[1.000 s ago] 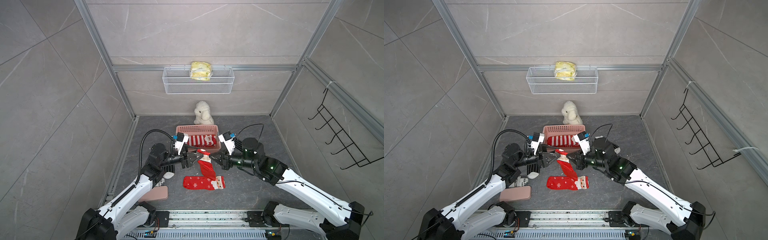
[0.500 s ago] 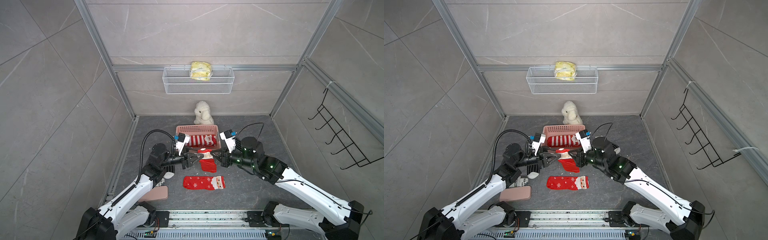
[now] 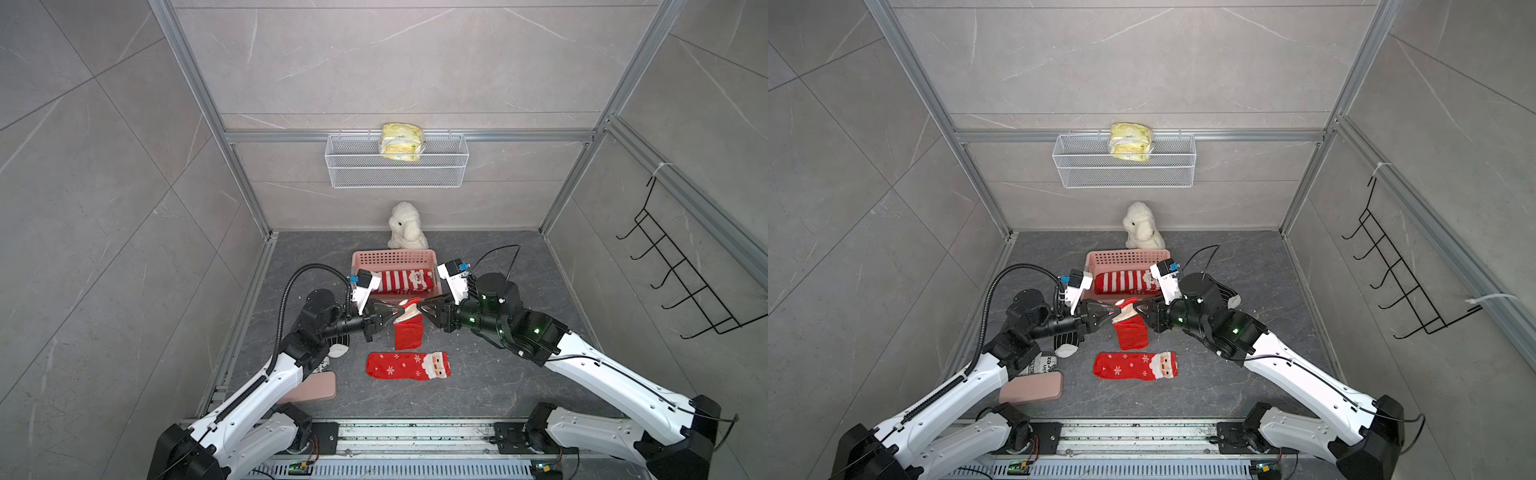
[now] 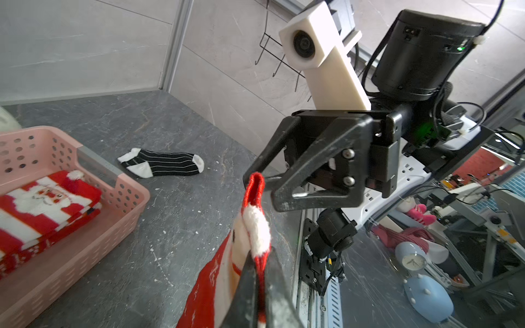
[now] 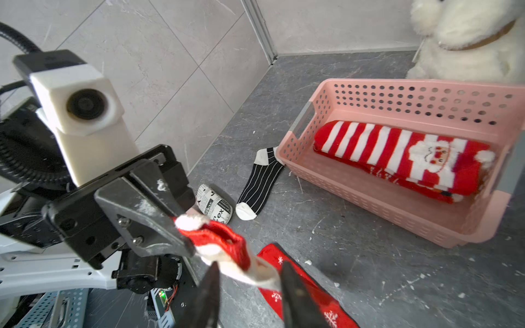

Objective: Place the socks together as a pair
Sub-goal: Pick up the sock at the center of the board, then flatten out the sock.

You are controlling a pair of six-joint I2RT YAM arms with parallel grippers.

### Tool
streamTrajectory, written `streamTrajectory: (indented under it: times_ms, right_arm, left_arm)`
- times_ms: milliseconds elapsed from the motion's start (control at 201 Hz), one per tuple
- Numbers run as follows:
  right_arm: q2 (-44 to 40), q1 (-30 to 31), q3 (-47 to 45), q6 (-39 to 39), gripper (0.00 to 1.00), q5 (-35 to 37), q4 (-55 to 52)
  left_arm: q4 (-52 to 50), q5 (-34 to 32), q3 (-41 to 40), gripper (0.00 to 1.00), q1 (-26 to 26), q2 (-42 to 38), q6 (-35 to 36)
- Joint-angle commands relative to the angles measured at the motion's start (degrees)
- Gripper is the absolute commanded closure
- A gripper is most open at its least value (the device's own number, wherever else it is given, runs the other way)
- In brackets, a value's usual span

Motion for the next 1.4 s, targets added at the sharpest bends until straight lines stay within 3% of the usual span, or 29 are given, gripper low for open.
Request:
streamTrajectory:
  times_ms: [0, 119, 259, 363, 453, 582, 707, 796, 861, 886, 931, 990, 1025, 1065, 1194, 1309, 1393]
  right_arm:
    - [0.7, 0.3, 2.6, 1.8, 0.29, 7.4, -5.0]
    - [-0.3, 0.3, 0.9, 3.2, 0.29, 11.5, -7.4]
    - [-2.7, 0.3, -2.1, 4.5, 0.29, 13.4, -9.3]
    - [-4.8, 0.3, -4.3, 5.2, 0.29, 14.4, -9.9]
    - [-6.2, 0.3, -5.4, 6.3, 0.30, 16.0, -11.3]
    - [-8.3, 0.3, -7.6, 7.8, 0.30, 17.5, -12.3]
    - [-10.4, 0.3, -10.0, 8.7, 0.30, 18.8, -13.8]
    - [-11.8, 0.3, -11.4, 9.0, 0.30, 20.8, -15.6]
    - [-12.7, 0.3, -12.4, 9.4, 0.30, 22.2, -16.9]
    - [-13.0, 0.3, -12.8, 9.7, 0.30, 22.7, -17.2]
    - [-13.4, 0.3, -13.5, 10.1, 0.30, 23.4, -17.7]
    - [-13.9, 0.2, -14.6, 10.8, 0.30, 24.0, -17.8]
    - [-14.1, 0.3, -15.2, 11.3, 0.30, 24.4, -17.9]
    - [-14.3, 0.2, -15.6, 11.6, 0.30, 24.5, -18.0]
    - [-14.5, 0.3, -16.8, 13.4, 0.30, 25.3, -18.9]
    - [-15.0, 0.3, -18.4, 16.0, 0.31, 25.1, -19.4]
    - [-15.1, 0.3, -20.0, 19.2, 0.35, 22.8, -18.8]
  left_arm:
    - [-3.0, -8.8, 1.0, 1.00, -0.8, -3.5, -2.1]
    - [-8.1, -20.6, -2.0, 1.00, -1.2, -10.4, -6.9]
    - [-24.5, -35.3, -1.0, 1.00, -1.2, -21.6, -9.2]
    - [-32.6, -40.1, 0.8, 1.00, -1.1, -27.2, -7.9]
    - [-34.6, -40.3, 0.9, 1.00, -1.2, -28.6, -7.2]
    - [-29.6, -36.1, -2.2, 1.00, -1.3, -24.8, -11.4]
    - [-18.2, -35.5, -7.6, 1.00, -4.5, -18.4, -17.1]
    - [-8.7, -45.1, -10.9, 1.00, -12.9, -13.1, -19.0]
    - [-1.8, -54.5, -11.7, 1.00, -23.0, -7.2, -18.2]
    - [0.7, -57.4, -11.6, 0.92, -26.5, -4.6, -17.8]
    - [4.2, -61.2, -10.3, 0.68, -31.7, 0.6, -17.1]
    - [4.8, -62.9, -7.0, 0.23, -36.1, 7.1, -19.0]
    - [4.7, -62.1, -4.7, 0.11, -37.5, 11.0, -20.1]
    - [4.7, -60.2, -2.8, 0.05, -38.5, 14.1, -20.9]
    - [4.8, -58.0, 0.5, 0.02, -40.1, 18.0, -20.3]
    - [0.8, -62.4, -1.7, 0.03, -40.2, 12.6, -20.1]
    - [-9.7, -68.8, -2.4, 0.06, -40.0, 5.2, -20.1]
